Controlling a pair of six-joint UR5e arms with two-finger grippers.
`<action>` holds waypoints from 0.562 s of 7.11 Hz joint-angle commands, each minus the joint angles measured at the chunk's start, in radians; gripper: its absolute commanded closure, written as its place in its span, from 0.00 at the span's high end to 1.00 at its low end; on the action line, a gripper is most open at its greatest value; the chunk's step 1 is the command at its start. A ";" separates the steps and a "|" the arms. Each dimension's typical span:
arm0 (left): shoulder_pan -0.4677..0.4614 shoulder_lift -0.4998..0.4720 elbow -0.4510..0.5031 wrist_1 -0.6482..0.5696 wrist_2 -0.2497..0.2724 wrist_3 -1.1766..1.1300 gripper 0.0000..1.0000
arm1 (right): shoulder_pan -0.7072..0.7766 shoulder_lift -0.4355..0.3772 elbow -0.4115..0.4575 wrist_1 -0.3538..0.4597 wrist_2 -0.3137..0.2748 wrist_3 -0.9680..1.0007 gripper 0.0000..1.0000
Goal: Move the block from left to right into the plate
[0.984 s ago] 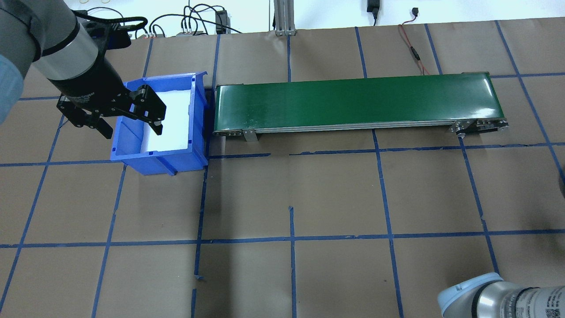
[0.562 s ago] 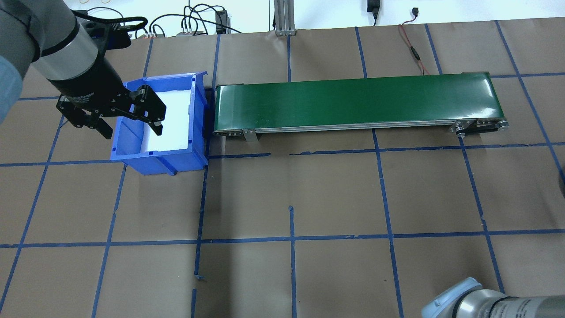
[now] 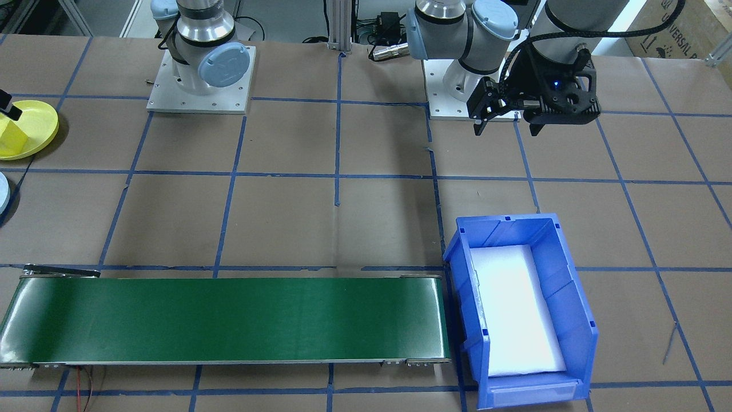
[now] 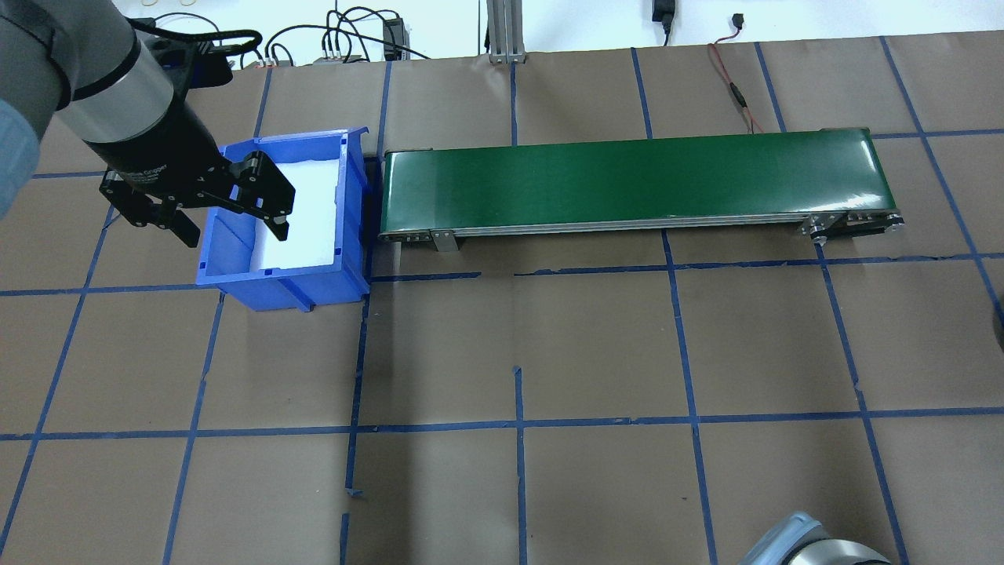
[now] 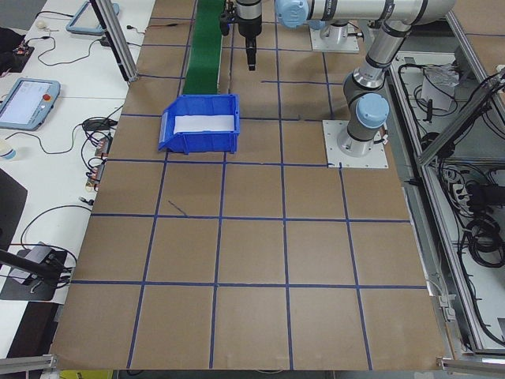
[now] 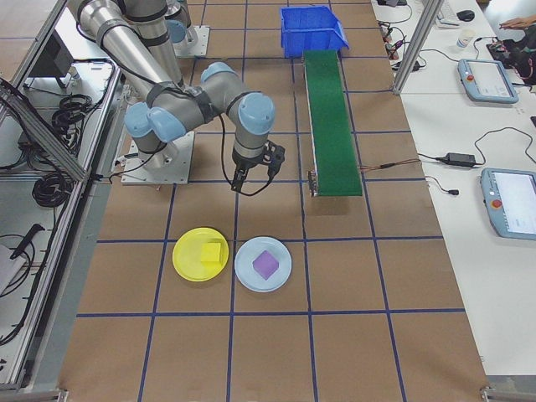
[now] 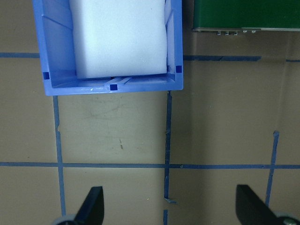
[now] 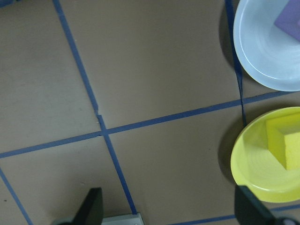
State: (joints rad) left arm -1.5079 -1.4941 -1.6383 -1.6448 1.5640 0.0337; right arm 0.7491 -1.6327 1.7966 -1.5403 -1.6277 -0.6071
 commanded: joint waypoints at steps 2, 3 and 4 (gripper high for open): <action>0.000 0.000 0.000 -0.001 -0.001 0.000 1.00 | 0.270 -0.114 -0.086 0.153 0.047 0.137 1.00; 0.000 0.000 0.000 -0.001 -0.001 0.000 1.00 | 0.394 -0.119 -0.144 0.164 0.121 0.253 1.00; 0.000 0.000 0.000 0.000 -0.001 0.000 1.00 | 0.552 -0.108 -0.187 0.155 0.118 0.368 1.00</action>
State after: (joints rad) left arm -1.5079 -1.4940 -1.6383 -1.6456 1.5632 0.0338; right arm 1.1242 -1.7410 1.6666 -1.3940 -1.5380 -0.3775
